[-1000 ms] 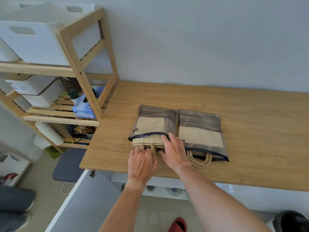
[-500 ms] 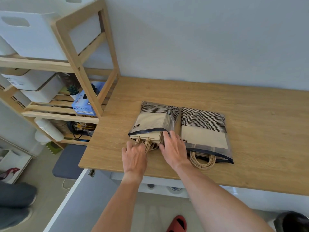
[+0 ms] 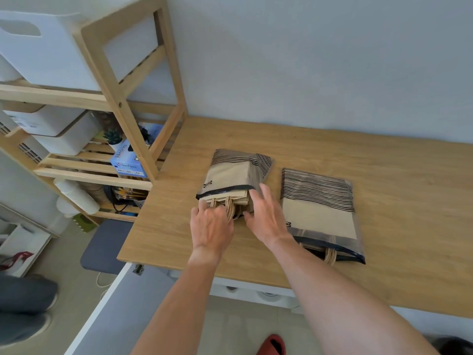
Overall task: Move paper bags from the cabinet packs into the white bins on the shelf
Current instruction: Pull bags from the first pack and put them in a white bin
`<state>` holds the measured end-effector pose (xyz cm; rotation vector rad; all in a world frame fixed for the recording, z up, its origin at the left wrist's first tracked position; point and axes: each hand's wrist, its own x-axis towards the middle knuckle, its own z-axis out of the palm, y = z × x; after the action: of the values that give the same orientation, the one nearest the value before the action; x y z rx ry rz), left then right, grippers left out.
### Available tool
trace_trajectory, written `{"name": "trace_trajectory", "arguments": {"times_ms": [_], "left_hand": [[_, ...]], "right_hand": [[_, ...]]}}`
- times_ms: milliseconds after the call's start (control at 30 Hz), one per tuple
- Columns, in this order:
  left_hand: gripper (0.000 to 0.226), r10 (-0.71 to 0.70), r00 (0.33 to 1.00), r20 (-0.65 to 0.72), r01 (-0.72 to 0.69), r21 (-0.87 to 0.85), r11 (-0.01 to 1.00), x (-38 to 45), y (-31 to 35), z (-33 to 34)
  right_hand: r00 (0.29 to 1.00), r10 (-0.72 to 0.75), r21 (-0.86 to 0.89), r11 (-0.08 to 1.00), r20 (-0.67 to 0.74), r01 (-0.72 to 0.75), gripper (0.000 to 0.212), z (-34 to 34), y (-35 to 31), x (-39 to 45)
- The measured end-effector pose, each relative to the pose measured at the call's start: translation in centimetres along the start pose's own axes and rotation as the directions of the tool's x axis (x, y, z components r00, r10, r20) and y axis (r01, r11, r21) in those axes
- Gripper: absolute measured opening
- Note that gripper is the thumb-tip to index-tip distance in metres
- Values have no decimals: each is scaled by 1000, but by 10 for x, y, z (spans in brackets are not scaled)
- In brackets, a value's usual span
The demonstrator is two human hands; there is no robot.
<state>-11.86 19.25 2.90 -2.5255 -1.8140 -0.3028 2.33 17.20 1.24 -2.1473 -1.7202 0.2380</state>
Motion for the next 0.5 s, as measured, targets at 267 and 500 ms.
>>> {"name": "trace_trajectory", "arguments": {"times_ms": [267,500], "left_hand": [[29,71,996,51,-70,-25,997,-64,8,15],[32,130,991,-5,-130,-131,983,-118,5,11]], "right_hand": [[908,409,359,836,96,-414,41,-12,-22,-49],[680,581,734,198,446,-650,53,2,-34,-66]]}}
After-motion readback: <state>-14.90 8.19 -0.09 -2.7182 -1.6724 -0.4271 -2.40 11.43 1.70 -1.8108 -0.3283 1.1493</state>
